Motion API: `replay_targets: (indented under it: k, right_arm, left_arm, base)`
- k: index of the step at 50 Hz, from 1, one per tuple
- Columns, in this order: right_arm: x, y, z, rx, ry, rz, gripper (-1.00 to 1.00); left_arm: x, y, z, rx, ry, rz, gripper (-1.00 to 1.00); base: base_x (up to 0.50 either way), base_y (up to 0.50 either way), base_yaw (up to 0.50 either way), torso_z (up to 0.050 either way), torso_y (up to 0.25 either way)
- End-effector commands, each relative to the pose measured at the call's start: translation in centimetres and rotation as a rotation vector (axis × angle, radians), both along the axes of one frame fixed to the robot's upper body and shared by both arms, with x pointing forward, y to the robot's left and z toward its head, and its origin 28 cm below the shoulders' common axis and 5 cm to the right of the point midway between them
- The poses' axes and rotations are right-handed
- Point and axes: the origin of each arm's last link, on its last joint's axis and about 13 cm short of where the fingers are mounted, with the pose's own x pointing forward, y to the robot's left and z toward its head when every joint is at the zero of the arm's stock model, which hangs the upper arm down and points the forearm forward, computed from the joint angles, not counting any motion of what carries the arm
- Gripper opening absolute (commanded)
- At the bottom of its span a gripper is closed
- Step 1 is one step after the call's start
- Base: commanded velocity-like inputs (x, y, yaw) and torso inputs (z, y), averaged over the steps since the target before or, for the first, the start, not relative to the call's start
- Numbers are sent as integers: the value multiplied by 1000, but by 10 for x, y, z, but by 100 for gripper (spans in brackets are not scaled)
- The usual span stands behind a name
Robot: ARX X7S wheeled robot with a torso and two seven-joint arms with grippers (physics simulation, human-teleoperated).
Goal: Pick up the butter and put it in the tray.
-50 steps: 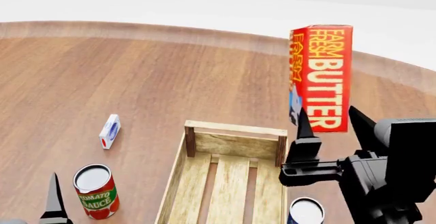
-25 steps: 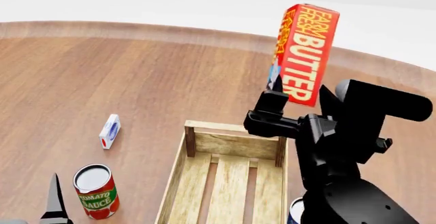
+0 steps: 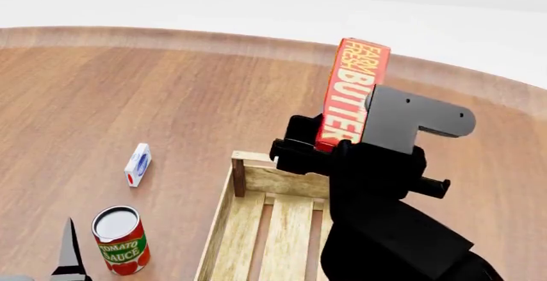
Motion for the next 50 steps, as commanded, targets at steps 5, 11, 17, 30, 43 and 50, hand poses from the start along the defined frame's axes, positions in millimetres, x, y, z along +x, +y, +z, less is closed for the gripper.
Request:
replay_targets:
  k: [5,11,17,30,43,50]
  right_arm:
    - [5,14,17,14,115,-4,-100]
    - [3,19,19,46,192,9,-100]
    - [0,23,14,62,238,44,-100]
    - [-4,29,1,83,306,59,-100]
    - [2,36,-12,100,353,41,-100]
    - [8,42,-21,113,367,26,-100]
  left_arm:
    - [8,4,-5,-23,1,1,100]
    - [8,4,-6,-22,2,-3,100]
    - [8,4,-5,-23,3,-3,100]
    - [8,5,-4,-25,0,-1,100]
    - [7,5,-4,-27,-1,2,100]
    - [8,5,-4,-29,1,4,100]
  base:
    - [0,0,0,0,2]
    - [0,0,0,2,2]
    - [0,0,0,0,2]
    - [0,0,0,1,1]
    - [0,0,0,0,2]
    - [0,0,0,0,1]
